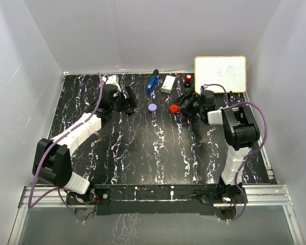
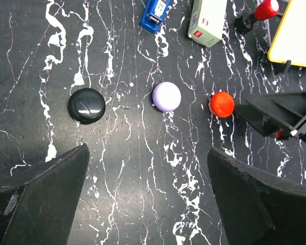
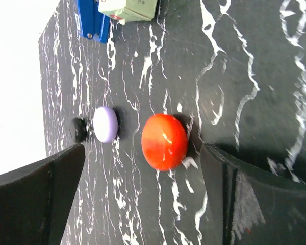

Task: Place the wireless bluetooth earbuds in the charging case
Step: Place the charging case at the center of the board, then reset both arms

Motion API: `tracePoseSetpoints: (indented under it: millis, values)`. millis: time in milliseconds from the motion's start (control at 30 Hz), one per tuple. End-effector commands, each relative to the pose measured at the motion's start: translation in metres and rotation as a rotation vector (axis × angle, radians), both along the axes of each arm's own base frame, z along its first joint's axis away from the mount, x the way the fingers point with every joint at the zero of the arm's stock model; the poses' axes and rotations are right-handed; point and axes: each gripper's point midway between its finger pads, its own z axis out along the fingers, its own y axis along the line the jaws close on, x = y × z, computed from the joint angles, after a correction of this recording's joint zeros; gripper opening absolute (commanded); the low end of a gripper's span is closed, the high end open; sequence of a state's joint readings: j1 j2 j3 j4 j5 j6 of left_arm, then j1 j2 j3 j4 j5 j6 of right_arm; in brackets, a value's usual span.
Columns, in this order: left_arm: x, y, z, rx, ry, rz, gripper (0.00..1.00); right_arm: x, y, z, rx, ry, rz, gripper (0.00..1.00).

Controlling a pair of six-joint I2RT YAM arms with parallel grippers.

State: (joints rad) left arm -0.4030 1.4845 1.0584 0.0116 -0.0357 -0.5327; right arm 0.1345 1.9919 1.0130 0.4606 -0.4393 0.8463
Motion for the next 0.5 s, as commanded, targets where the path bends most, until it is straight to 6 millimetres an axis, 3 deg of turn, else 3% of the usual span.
tracePoseSetpoints:
  millis: [0, 200, 333, 467]
  values:
    - [-0.004, 0.008, 0.035, -0.025, -0.069, 0.028, 0.99, -0.007, -0.029, 0.044, -0.006, -0.146, -0.085, 0.98]
    - [-0.007, 0.038, 0.042, 0.060, -0.077, 0.143, 0.99, -0.035, -0.078, 0.080, -0.080, -0.227, -0.266, 0.98]
    - [-0.015, 0.077, 0.063, 0.130, -0.136, 0.281, 0.98, -0.048, -0.103, 0.095, -0.142, -0.243, -0.349, 0.98]
    - [-0.024, 0.121, 0.081, 0.165, -0.181, 0.426, 0.98, -0.052, -0.111, 0.110, -0.173, -0.265, -0.362, 0.98]
